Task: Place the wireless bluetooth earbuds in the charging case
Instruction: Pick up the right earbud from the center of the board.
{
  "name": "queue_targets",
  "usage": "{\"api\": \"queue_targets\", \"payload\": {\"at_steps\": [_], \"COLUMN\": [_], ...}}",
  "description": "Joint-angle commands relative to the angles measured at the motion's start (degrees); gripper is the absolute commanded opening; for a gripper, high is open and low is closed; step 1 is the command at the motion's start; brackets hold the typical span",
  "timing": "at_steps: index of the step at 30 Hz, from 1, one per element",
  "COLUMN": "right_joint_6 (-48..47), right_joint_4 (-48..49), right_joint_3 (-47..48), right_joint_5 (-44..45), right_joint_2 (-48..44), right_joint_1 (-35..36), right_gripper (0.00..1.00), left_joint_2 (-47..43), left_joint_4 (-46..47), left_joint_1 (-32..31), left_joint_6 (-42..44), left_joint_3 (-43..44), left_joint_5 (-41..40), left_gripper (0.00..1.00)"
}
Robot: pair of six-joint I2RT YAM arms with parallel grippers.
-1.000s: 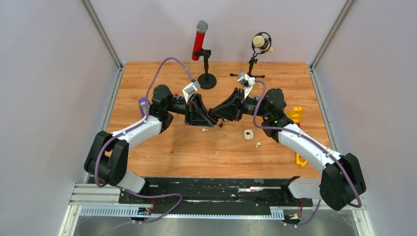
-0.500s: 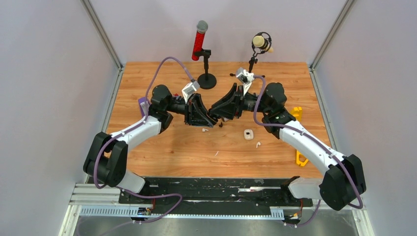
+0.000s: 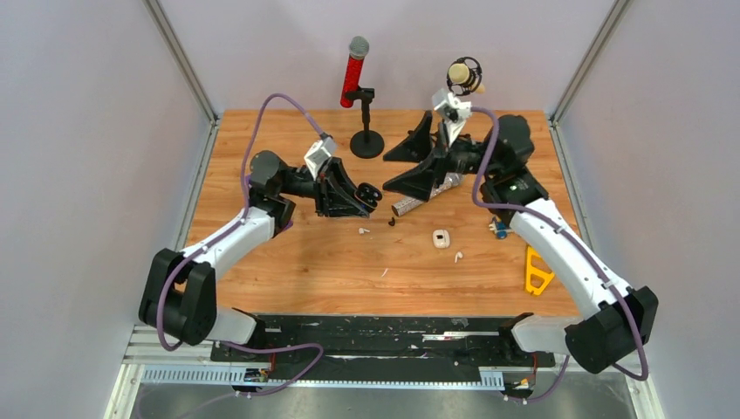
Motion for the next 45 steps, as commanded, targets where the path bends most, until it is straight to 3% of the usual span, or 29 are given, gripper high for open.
{"api": "queue_targets", "payload": {"at_steps": [1, 3, 8, 12, 17, 23, 28, 37, 45], "right_joint_6": [-12.14, -18.86, -39.08, -47.06, -40.69, -34.51, -28.23, -22.24, -19.25], "right_joint_4": [-11.01, -16.26, -24.03, -30.61, -30.12, -27.26, -26.75, -28.88, -28.81], "right_joint_3": [8.87, 7.99, -1.87, -5.06, -6.12, -6.46, -5.77, -6.76, -6.02], "right_joint_5": [-3.91, -2.00, 6.40, 12.36, 16.93, 27.47, 34.71, 42.63, 43.78], "right_joint_2": [-1.93, -2.68, -3.24, 2.35, 9.75, 16.03, 20.48, 23.29, 28.71], "right_joint_1": [-2.91, -3.74, -4.28, -4.22, -3.31, 0.32, 0.88, 0.88, 0.97], "right_gripper": [0.93, 1.00, 1.00, 0.96, 0.83, 0.83, 0.82, 0.73, 0.67], "left_joint_2": [-6.45, -8.80, -13.51, -16.23, -18.01, -17.35, -14.16, -19.26, -22.01], "left_joint_4": [1.49, -0.69, -5.73, -9.18, -14.01, -23.76, -33.69, -31.49, -37.85], "left_joint_1": [3.63, 5.33, 9.14, 12.10, 14.77, 14.96, 14.96, 14.96, 14.96], "left_joint_6": [1.44, 2.94, 6.30, 8.34, 8.13, 9.72, 9.17, 11.34, 17.61], "left_joint_3": [-0.19, -0.89, -0.89, -0.64, -0.71, -1.61, 1.22, -5.55, -5.90], "left_joint_5": [-0.33, -0.50, 0.18, -0.99, -4.63, -8.50, -6.67, -7.40, -9.05], "left_gripper": [0.00, 0.00, 0.00, 0.00, 0.00, 0.00, 0.00, 0.00, 0.00]}}
